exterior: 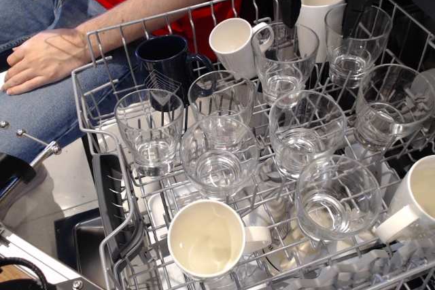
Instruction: Pick up glass cup
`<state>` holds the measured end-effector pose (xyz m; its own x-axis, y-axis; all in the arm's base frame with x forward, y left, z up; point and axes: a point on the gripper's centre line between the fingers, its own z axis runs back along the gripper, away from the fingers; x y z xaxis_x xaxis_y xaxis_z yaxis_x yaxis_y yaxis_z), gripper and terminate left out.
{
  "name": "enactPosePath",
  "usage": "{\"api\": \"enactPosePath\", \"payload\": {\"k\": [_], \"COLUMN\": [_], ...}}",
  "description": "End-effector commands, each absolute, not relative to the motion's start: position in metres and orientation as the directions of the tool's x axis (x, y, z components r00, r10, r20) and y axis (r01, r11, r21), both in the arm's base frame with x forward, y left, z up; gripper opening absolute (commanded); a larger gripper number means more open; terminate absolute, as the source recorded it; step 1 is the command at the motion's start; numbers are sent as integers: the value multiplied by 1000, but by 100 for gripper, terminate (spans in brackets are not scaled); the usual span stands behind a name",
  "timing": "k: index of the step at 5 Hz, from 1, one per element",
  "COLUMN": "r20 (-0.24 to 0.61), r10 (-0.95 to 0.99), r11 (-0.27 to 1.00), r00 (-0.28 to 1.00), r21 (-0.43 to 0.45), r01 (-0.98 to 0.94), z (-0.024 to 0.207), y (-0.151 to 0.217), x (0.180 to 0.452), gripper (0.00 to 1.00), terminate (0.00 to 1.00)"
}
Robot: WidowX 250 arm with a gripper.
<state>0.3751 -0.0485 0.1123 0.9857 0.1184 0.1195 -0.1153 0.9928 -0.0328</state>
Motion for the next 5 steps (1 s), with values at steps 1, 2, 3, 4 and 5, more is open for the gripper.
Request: {"api": "enactPosePath", "payload": {"k": [1,2,3,4,5], "r20": [120,108,142,162,179], "r10": [118,102,65,49,24], "r11": [993,995,997,997,998], "r00": [986,989,988,986,984], "r21": [-33,-23,-58,-62,-58], "r01": [-115,-100,-57,-39,-13], "z": [112,101,77,61,47], "y": [-48,-51,-45,-40,-31], "x": [375,386,391,397,405], "gripper": [100,100,100,100,100], "terminate": [0,0,0,0,0]}}
